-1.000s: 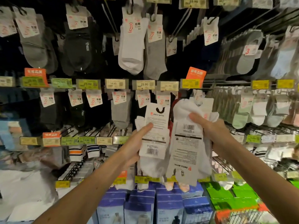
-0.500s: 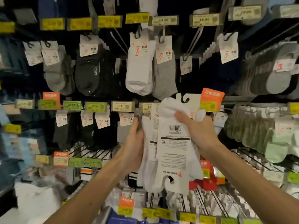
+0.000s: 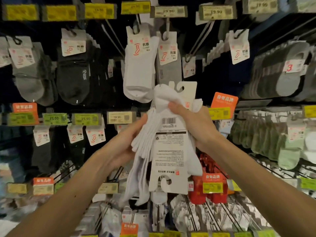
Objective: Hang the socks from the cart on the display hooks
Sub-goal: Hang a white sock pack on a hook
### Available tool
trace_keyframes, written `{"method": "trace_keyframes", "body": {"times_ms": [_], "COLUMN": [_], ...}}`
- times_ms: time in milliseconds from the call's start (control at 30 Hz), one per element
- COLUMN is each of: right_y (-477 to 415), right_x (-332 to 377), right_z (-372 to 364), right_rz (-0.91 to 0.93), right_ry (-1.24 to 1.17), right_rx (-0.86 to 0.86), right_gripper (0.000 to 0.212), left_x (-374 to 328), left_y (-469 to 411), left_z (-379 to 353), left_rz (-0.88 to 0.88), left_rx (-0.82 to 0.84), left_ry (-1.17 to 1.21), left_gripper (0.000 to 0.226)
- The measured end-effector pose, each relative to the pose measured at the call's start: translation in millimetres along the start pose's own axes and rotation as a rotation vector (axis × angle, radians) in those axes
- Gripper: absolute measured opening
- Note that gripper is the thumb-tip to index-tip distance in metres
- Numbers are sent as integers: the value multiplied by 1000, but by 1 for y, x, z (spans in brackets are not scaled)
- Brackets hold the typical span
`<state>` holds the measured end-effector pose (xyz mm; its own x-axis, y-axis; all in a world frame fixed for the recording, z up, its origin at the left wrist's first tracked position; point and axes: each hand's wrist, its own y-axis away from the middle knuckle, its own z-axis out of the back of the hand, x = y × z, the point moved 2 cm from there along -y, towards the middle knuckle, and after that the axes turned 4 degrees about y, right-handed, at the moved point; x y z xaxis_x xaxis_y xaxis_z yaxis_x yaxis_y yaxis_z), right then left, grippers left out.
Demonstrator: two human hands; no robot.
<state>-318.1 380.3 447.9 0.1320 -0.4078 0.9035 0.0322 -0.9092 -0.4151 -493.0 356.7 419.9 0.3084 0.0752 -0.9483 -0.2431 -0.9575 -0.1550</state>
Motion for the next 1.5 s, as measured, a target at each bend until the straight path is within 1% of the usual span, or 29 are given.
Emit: {"method": "trace_keyframes", "body": {"times_ms": [67,133,200,233,300,333,433,500,567,633,700,733,800,867,1000,1067,1167,1267,1367,1500], "right_y": [-6,-11,-15,-16,-19,-21,-26,-29,-32,-34,-38,-40,-47,-53,-62,-66,-73,-77,-79,-81], "right_x": [2,3,5,7,11,14,25,31,36,41,47,50,55,58,62,65,68,71,72,70], "right_z": [1,4,5,5,4,4,3,3,5,7,9,10,13,17,19,17,12,8,7,8], "right_rz": [10,36,68,85,116,130,168,190,210,227,251,265,288,298,320,323,326,338,335,314], "right_ry": [16,45,79,93,127,142,159,165,166,166,184,204,241,251,228,207,198,164,156,174], "right_rx": [-40,-77,-99,-106,-115,-118,-129,-134,-136,-135,-136,-144,-168,-184,-176,-173,-171,-161,-155,-152], "right_gripper": [9,10,9,9,8,6,5,6,7,9,9,9,8,8,5,5,7,5,6,10], "left_x": [-7,-15,-24,-29,-39,-43,-58,-66,-72,-76,-77,-77,-79,-89,-134,-157,-182,-195,-200,-206], "left_y": [-8,-14,-19,-21,-25,-26,-31,-34,-36,-40,-43,-45,-48,-52,-71,-81,-93,-102,-112,-122], "left_z": [10,20,29,32,36,36,38,38,39,38,36,35,34,34,34,30,19,9,7,8], "left_rz": [-58,-129,-207,-245,-313,-338,-388,-409,-443,-470,-453,-418,-340,-330,-476,-525,-562,-602,-677,-786], "left_rx": [-49,-109,-177,-197,-216,-227,-216,-202,-209,-217,-212,-191,-143,-155,-275,-311,-311,-332,-327,-320], "left_ry": [-70,-95,-116,-140,-204,-236,-323,-340,-349,-343,-391,-454,-574,-643,-673,-706,-760,-812,-785,-771], "left_gripper": [53,49,40,31,14,13,18,18,14,5,10,12,8,11,38,47,48,51,58,59]}}
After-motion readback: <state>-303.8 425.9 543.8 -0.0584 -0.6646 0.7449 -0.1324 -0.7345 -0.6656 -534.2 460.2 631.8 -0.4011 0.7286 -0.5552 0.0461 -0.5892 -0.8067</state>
